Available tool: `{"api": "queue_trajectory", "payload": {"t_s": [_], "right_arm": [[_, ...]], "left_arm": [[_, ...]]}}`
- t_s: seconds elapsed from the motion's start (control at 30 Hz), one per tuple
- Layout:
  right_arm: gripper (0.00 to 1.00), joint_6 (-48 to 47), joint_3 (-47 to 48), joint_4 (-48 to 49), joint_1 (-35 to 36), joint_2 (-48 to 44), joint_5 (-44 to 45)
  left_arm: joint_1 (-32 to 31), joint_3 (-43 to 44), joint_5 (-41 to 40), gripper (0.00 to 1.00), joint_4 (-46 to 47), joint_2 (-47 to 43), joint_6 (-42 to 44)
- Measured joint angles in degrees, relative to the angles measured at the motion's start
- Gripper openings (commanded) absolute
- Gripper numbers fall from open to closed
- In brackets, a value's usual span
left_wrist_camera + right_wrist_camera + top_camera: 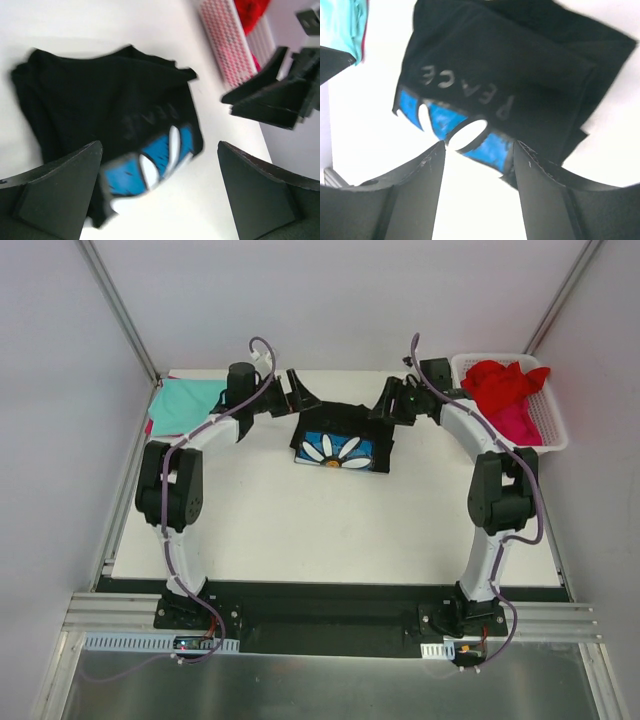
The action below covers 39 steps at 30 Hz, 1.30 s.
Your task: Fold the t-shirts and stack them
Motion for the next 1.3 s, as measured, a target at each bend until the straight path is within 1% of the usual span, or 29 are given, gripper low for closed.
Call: {"api": "queue_trajectory", "payload": {"t_s": [0.07, 0.17, 0.3, 0.4, 0.5, 0.57, 0.83, 0.9, 1.0, 1.07, 1.17, 1.3], "right_arm": [[0.60, 0.0, -2.2, 0.6, 1.5, -2.6, -0.4], [0.60, 0.0, -6.1, 1.1, 3.6, -5.2, -1.2], [0.59, -0.1, -10.9, 0.5, 4.9, -6.8, -1.2], [0.60, -0.5, -11.6, -0.7, 4.7, -6.8, -0.9], [0.59, -1.0, -10.7, -0.9, 4.3, -6.5, -0.9], [0.59, -1.3, -8.1, -1.3, 4.0, -5.0, -0.9], [0.58, -2.1, 10.1, -1.6, 1.4, 7.9, -3.1], [0.54, -1.8, 15.5, -1.2, 0.2, 12.3, -4.6], [0.52, 0.4, 22.2, -0.1, -1.6, 19.2, -7.6], [0.53, 2.0, 24.3, 1.0, -2.4, 22.8, -9.3], [0.54, 3.5, 24.4, 0.8, -3.6, 25.7, -11.0], [0.54, 4.3, 22.6, 1.3, -3.8, 25.5, -12.6]], "left_arm": [[-1.4, -4.7, -0.1, 0.99, 0.6, -5.6, 0.3], [-3.1, -10.7, 0.1, 0.99, 0.9, -10.7, 0.4], [-3.8, -17.1, -1.2, 0.99, -0.8, -12.3, 1.5], [-3.8, -18.1, -2.2, 0.99, -4.0, -11.5, 2.8], [-3.8, -15.0, -2.7, 0.99, -6.4, -9.0, 3.8], [-3.7, -11.3, -2.7, 0.99, -7.9, -6.8, 4.3], [-3.6, 5.2, -2.5, 0.99, -10.8, 0.6, 4.7], [-3.6, 7.8, -2.4, 0.99, -11.0, 1.7, 4.6], [-3.6, 8.8, -2.4, 0.99, -11.2, 2.4, 4.5], [-3.6, 8.8, -2.4, 0.99, -12.4, 2.5, 4.4], [-3.6, 8.6, -2.2, 0.99, -13.6, 2.5, 4.5], [-3.7, 5.6, -2.3, 0.99, -15.9, 1.0, 4.5]]}}
